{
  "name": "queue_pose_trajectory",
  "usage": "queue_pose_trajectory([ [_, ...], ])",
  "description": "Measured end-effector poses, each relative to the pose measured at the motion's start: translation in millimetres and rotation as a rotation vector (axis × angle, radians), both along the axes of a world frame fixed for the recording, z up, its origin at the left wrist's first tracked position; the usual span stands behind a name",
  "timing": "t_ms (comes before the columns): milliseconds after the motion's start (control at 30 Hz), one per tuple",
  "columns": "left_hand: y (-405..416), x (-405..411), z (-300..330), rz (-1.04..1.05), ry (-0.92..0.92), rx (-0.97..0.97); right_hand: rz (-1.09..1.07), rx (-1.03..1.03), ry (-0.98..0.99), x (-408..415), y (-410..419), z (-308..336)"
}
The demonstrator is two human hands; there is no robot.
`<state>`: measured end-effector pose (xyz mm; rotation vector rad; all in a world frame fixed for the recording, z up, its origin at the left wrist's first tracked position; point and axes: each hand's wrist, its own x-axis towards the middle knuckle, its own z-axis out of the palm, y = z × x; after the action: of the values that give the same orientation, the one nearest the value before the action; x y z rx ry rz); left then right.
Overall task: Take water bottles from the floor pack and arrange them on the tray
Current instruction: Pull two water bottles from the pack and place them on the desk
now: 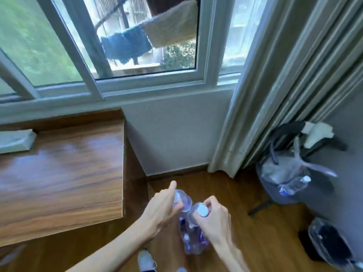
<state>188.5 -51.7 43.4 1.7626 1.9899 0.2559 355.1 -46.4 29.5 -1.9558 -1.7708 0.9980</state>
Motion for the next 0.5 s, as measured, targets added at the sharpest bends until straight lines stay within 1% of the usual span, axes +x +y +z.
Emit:
queue_pose_trajectory([
  [133, -20, -14, 34, 0.065, -0.018, 0.117, 0.093, 0.169, 0.000, -9, -3, 32],
  [333, -49, -48, 85, 0.116, 0.058, 0.188, 0.237, 0.284, 0.034, -45, -8, 89],
  [500, -84, -94, 126, 0.202, 0.017, 0.237, 0.400, 0.344, 0.105, -99, -20, 129],
])
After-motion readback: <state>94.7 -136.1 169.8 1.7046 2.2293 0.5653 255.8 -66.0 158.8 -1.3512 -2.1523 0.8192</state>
